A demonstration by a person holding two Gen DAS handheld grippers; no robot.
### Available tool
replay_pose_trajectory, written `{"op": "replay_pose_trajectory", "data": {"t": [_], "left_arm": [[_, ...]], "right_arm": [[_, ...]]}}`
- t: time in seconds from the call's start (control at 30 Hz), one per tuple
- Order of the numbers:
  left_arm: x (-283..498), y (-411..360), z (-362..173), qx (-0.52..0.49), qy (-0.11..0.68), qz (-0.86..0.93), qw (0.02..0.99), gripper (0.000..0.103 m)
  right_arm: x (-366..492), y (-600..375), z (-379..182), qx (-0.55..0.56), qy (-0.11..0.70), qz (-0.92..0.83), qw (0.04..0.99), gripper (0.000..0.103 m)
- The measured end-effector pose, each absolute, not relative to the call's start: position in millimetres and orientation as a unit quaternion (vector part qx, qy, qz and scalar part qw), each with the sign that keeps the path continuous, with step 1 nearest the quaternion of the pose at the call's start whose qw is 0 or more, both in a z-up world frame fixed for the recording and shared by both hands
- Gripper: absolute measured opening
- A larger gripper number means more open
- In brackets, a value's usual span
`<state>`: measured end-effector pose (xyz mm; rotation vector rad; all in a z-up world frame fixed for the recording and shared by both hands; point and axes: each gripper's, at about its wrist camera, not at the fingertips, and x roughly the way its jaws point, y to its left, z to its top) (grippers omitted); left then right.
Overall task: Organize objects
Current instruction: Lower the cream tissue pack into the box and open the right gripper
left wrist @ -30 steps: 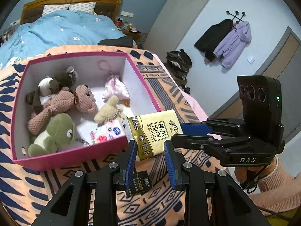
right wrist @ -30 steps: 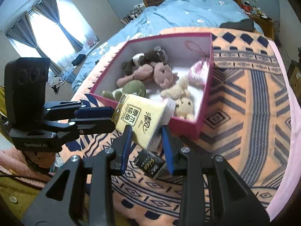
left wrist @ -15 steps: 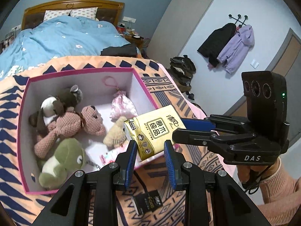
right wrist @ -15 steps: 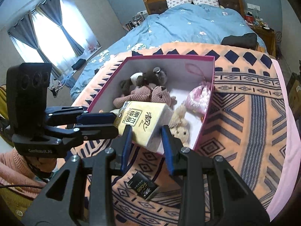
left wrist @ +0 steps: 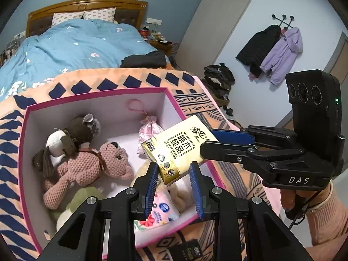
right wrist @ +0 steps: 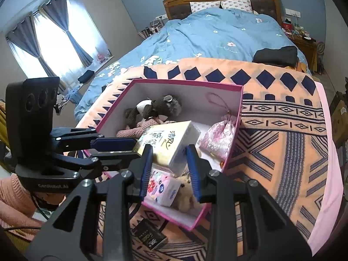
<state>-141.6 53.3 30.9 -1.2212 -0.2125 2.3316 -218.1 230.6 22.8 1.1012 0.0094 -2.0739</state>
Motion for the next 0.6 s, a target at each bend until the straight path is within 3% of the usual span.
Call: {"op": "replay_pose_trajectory", "data": {"t": [0.6], "left_arm": [[-180.3, 56.2, 8.5, -0.471, -0.065, 0.853, 0.217, 0.029]], "right_arm": [[-260.6, 218.3, -4.8, 0.462, 0.002, -0.807, 0.369, 0.035]]}}
